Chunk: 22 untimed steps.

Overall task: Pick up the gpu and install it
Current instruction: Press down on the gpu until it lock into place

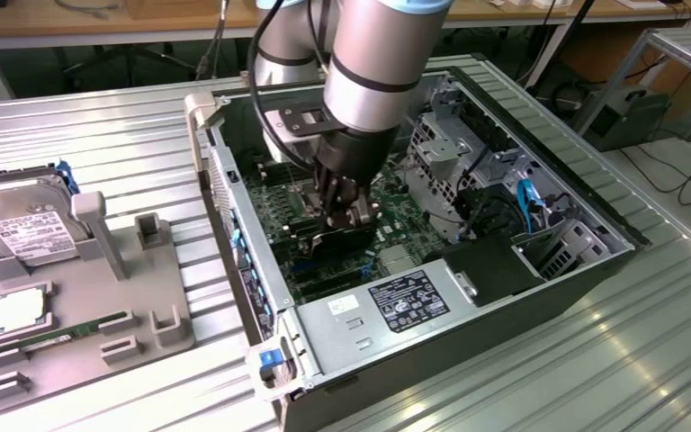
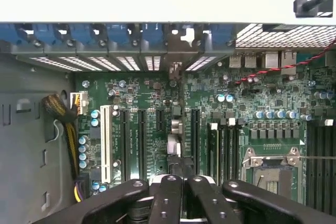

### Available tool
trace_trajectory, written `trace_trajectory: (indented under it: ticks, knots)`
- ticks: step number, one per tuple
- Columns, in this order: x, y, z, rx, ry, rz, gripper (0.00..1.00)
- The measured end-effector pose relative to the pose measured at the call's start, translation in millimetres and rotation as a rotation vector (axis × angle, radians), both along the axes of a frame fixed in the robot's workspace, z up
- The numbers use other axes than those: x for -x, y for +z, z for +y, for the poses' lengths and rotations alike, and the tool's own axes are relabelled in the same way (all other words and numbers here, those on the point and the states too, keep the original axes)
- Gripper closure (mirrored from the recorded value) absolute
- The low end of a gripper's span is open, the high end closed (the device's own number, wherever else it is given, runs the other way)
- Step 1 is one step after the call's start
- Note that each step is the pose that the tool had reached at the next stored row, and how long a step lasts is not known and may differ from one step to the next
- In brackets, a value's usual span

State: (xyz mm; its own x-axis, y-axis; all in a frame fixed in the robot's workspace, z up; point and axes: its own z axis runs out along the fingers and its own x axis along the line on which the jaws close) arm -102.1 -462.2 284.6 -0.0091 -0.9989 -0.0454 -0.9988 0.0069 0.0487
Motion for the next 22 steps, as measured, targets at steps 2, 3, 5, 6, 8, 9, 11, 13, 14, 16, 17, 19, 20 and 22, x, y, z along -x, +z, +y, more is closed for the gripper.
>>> trace_trajectory:
  ticks: [2, 3, 5, 6, 8, 9, 11, 13, 14, 16, 17, 19, 20, 22]
  knots:
    - [1.3, -0.3, 2.7, 0.0001, 0.001, -0.002, 0.89]
    - [2.0, -1.0, 3.8, 0.0, 0.003, -0.0044, 0.89]
    - [3.1, -2.7, 4.4, -0.0001, 0.007, -0.0089, 0.89]
    - [3.6, -3.5, 4.5, 0.0, 0.009, -0.0108, 0.89]
    - [4.9, -5.8, 4.5, -0.0001, 0.013, -0.0145, 0.89]
    - [5.5, -6.9, 4.5, 0.0, 0.015, -0.016, 0.89]
    - [6.3, -8.7, 4.5, 0.0005, 0.019, -0.0181, 0.89]
    - [6.6, -10.7, 4.4, 0.0008, 0.024, -0.0191, 0.89]
    - [6.7, -11.7, 4.4, 0.0009, 0.026, -0.0192, 0.89]
    - [6.8, -14.2, 4.6, -0.0009, 0.032, -0.0202, 0.89]
    - [6.8, -14.5, 4.5, -0.0001, 0.036, -0.0198, 0.89]
    - [6.8, -14.7, 4.4, 0.0005, 0.041, -0.0196, 0.89]
    - [6.8, -14.1, 4.5, 0.0002, 0.041, -0.0197, 0.89]
    - [6.8, -6.1, 4.7, -0.0006, 0.042, -0.0203, 0.89]
